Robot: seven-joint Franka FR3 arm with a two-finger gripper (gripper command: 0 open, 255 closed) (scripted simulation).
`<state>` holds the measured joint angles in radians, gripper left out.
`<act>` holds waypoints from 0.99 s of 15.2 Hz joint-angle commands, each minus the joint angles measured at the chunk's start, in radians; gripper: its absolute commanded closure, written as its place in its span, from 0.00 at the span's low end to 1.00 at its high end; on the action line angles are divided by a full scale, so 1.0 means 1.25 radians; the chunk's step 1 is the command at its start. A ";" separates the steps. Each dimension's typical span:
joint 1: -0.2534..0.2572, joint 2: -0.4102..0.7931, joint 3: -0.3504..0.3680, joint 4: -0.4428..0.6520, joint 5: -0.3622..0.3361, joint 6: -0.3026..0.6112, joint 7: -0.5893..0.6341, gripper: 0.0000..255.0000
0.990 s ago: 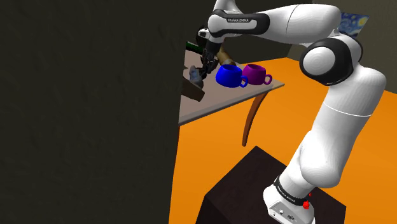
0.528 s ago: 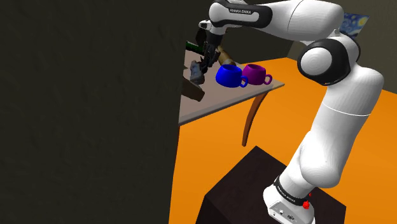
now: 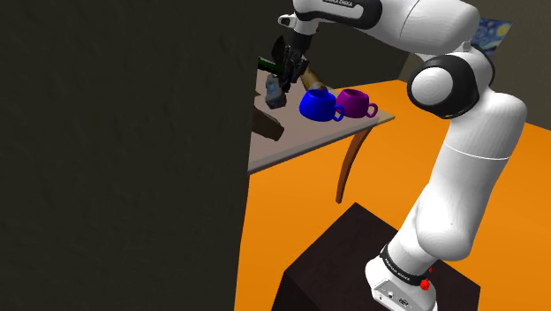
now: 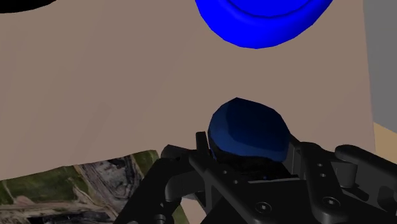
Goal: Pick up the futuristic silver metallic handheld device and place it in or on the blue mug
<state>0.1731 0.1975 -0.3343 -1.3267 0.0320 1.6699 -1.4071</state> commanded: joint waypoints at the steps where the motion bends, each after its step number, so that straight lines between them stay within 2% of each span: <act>1: -0.005 0.015 -0.001 0.044 0.006 -0.029 -0.004 1.00; 6: -0.015 0.044 -0.003 0.134 0.017 -0.091 -0.009 1.00; 15: -0.103 -0.026 -0.059 0.047 0.027 -0.072 -0.159 1.00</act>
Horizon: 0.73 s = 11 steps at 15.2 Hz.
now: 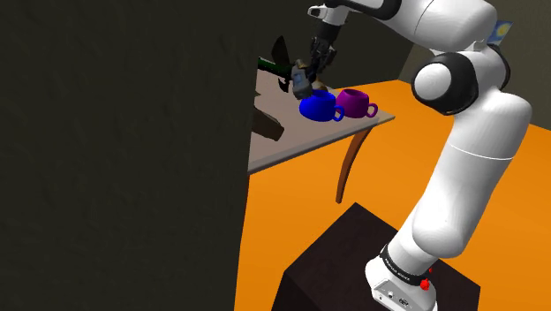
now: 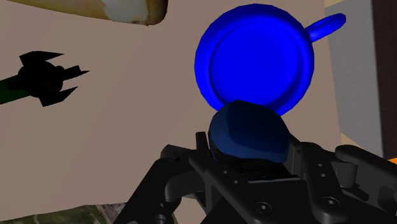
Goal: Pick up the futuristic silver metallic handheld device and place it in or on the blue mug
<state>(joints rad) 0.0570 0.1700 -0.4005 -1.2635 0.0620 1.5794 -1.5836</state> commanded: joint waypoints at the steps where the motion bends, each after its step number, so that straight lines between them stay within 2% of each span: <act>1: -0.021 -0.006 -0.013 -0.006 0.006 0.000 -0.036 1.00; 6: -0.084 -0.003 -0.052 0.002 0.029 -0.008 -0.133 1.00; 11: -0.072 -0.033 -0.048 -0.092 0.013 0.059 -0.127 1.00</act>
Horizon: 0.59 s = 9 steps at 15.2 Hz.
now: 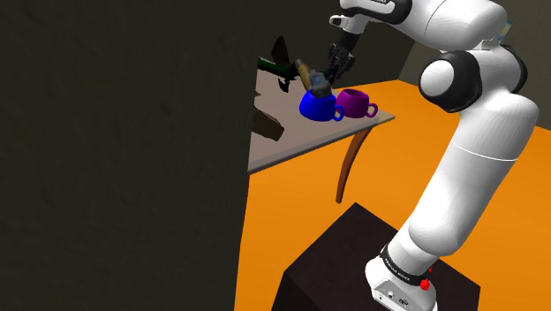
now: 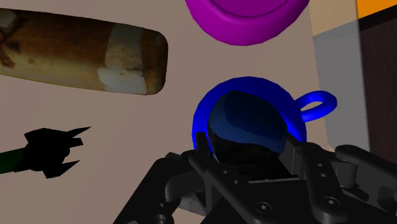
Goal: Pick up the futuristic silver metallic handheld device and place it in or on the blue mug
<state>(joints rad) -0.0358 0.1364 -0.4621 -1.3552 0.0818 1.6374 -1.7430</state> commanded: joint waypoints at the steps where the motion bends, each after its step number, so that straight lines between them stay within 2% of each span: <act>1: 0.004 -0.011 0.002 -0.035 -0.005 0.025 0.001 1.00; 9: 0.014 -0.039 0.005 -0.157 -0.019 0.121 0.007 1.00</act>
